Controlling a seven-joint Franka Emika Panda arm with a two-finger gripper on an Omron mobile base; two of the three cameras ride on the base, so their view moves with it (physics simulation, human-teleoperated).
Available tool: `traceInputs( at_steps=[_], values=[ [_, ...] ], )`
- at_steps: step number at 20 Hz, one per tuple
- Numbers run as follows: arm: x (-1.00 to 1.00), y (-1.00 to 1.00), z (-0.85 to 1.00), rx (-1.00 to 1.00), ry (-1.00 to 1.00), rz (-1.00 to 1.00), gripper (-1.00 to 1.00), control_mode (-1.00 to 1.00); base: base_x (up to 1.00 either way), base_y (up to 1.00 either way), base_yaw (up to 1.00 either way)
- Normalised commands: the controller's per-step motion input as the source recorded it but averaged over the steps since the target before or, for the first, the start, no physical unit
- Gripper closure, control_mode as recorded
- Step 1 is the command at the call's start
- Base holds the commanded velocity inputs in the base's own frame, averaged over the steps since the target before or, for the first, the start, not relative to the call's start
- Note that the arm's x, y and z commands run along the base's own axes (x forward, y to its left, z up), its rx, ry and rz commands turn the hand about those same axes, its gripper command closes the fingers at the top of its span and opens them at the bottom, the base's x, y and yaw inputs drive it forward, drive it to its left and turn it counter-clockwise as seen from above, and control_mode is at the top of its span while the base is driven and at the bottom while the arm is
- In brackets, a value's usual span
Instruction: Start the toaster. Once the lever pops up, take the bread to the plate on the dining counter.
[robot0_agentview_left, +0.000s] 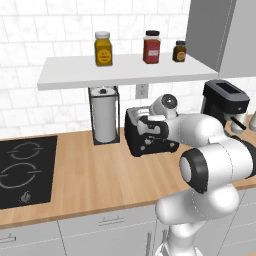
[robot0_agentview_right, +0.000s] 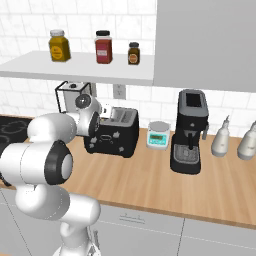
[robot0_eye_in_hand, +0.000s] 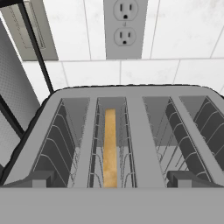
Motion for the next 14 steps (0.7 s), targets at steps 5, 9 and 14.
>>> traceInputs(
  at_steps=[5,9,14],
  values=[
    [0.0,0.0,0.0,0.0,0.0,0.0,-1.0,-1.0,0.0,0.0,0.0],
    [0.0,0.0,0.0,0.0,0.0,0.0,-1.0,-1.0,0.0,0.0,0.0],
    [0.0,0.0,0.0,0.0,0.0,0.0,-1.0,-1.0,0.0,0.0,0.0]
  ],
)
